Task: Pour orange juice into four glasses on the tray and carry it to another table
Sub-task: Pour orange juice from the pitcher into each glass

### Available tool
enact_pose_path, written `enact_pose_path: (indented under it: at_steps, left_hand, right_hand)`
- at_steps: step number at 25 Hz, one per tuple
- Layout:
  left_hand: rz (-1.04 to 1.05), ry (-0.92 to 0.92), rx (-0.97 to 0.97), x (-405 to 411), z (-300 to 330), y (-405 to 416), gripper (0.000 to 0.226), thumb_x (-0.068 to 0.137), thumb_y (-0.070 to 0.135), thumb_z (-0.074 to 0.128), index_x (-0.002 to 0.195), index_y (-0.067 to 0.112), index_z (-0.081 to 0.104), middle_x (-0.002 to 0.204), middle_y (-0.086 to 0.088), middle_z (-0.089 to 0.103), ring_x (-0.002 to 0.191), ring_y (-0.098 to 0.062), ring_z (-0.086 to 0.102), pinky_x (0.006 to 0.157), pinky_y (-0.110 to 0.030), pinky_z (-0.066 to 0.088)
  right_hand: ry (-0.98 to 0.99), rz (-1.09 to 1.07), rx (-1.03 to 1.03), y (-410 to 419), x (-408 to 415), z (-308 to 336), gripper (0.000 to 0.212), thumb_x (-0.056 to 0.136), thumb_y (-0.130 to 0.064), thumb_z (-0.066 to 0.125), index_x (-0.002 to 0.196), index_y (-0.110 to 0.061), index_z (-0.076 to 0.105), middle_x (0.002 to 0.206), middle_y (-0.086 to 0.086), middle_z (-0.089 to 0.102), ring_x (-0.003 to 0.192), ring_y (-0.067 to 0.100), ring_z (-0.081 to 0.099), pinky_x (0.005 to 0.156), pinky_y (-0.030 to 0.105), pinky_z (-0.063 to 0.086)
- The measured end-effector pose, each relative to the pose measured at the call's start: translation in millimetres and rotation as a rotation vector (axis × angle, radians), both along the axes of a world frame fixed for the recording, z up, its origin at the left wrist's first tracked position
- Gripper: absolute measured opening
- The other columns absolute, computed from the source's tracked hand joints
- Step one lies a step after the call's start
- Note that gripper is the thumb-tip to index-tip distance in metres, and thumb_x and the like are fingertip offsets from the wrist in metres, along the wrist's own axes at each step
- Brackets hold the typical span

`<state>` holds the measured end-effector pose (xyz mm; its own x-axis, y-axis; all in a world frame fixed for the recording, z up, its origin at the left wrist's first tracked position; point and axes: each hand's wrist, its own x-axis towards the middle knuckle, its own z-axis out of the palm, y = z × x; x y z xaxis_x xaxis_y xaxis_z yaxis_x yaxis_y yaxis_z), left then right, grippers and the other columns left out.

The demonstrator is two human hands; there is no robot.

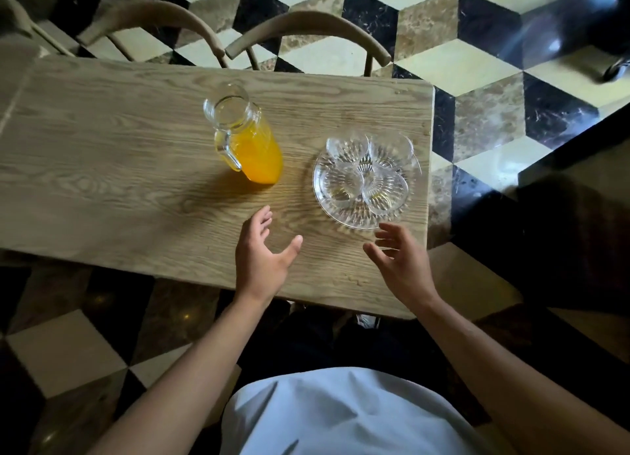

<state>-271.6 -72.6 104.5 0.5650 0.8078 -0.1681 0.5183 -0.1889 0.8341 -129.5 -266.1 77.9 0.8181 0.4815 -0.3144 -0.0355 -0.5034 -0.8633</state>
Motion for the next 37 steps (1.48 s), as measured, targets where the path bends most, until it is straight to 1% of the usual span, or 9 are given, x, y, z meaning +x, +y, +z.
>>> enact_pose_path:
  at_steps: [13,16,19,22,27,29,32,34,37]
  left_hand:
    - [0.059,0.001,-0.04,-29.4,-3.8,110.7,0.081,0.081,0.011,0.091,0.151,0.005,0.05,0.148,-0.018,0.059,0.137,-0.024,0.057,0.116,-0.032,0.045]
    - [-0.016,0.0,-0.085,-17.9,-12.7,152.5,0.09,0.078,0.015,0.094,0.153,0.003,0.046,0.152,-0.02,0.056,0.142,-0.028,0.054,0.118,-0.034,0.042]
    - [-0.124,0.046,-0.128,5.4,-19.9,188.8,0.109,0.066,0.037,0.09,0.159,0.009,0.04,0.157,-0.016,0.052,0.147,-0.025,0.049,0.121,-0.038,0.039]
    - [-0.277,0.023,-0.193,36.8,-25.1,224.6,0.129,0.05,0.054,0.089,0.162,0.016,0.036,0.161,-0.012,0.05,0.151,-0.02,0.045,0.125,-0.037,0.035]
    - [-0.622,0.03,-0.19,80.0,-37.7,261.2,0.121,0.057,0.039,0.099,0.16,0.026,0.037,0.159,0.0,0.054,0.15,-0.014,0.049,0.125,-0.049,0.04]
    - [-0.706,0.043,-0.201,91.0,-36.6,266.3,0.115,0.059,0.028,0.1,0.157,0.016,0.041,0.152,-0.002,0.06,0.141,-0.008,0.057,0.122,-0.04,0.044]
    - [-0.803,0.043,-0.204,100.6,-36.8,274.6,0.103,0.063,0.0,0.099,0.15,0.006,0.045,0.138,0.0,0.063,0.117,0.02,0.06,0.105,-0.009,0.045]
    - [-0.835,0.048,-0.195,103.1,-41.2,282.7,0.1,0.064,-0.008,0.096,0.15,0.005,0.047,0.133,0.001,0.063,0.111,0.026,0.058,0.1,-0.003,0.042]
    - [-0.884,0.061,-0.183,104.5,-45.2,287.5,0.103,0.063,0.0,0.099,0.151,0.007,0.047,0.128,0.01,0.063,0.11,0.027,0.057,0.099,-0.001,0.041]
  right_hand:
    - [-0.123,0.151,0.145,175.1,-8.2,26.8,0.044,0.087,-0.026,0.08,0.125,-0.013,0.064,0.112,0.002,0.073,0.1,0.016,0.071,0.089,0.039,0.06]
    - [-0.18,0.177,0.195,207.3,-11.0,34.9,0.045,0.088,-0.025,0.08,0.127,-0.013,0.064,0.116,0.001,0.074,0.108,0.01,0.07,0.096,0.031,0.057]
    - [-0.192,0.187,0.274,227.9,-16.5,37.3,0.044,0.089,-0.025,0.078,0.127,-0.009,0.064,0.121,0.001,0.072,0.117,0.008,0.067,0.103,0.029,0.053]
    - [-0.15,0.101,0.296,243.1,-21.3,39.1,0.033,0.094,-0.028,0.071,0.121,-0.009,0.067,0.114,-0.001,0.074,0.11,0.003,0.069,0.096,0.023,0.053]
    - [-0.025,-0.002,0.354,252.8,-26.3,41.0,0.024,0.1,-0.022,0.063,0.112,-0.005,0.074,0.103,-0.002,0.077,0.097,0.003,0.07,0.084,0.019,0.049]
    - [0.004,-0.024,0.378,255.9,-27.7,38.3,0.022,0.098,-0.02,0.065,0.108,-0.004,0.075,0.1,0.0,0.077,0.093,0.002,0.069,0.083,0.018,0.049]
    - [-0.007,-0.044,0.398,257.8,-28.3,36.4,0.019,0.097,-0.017,0.066,0.104,-0.003,0.076,0.096,0.003,0.078,0.09,0.003,0.069,0.082,0.018,0.048]
    - [-0.023,-0.046,0.409,257.8,-28.5,34.3,0.017,0.097,-0.015,0.066,0.101,-0.003,0.077,0.094,0.002,0.077,0.088,0.004,0.068,0.082,0.018,0.048]
    - [-0.021,-0.064,0.441,258.6,-31.1,28.2,0.018,0.095,-0.019,0.069,0.102,-0.004,0.076,0.097,0.005,0.078,0.091,0.014,0.071,0.083,0.028,0.052]
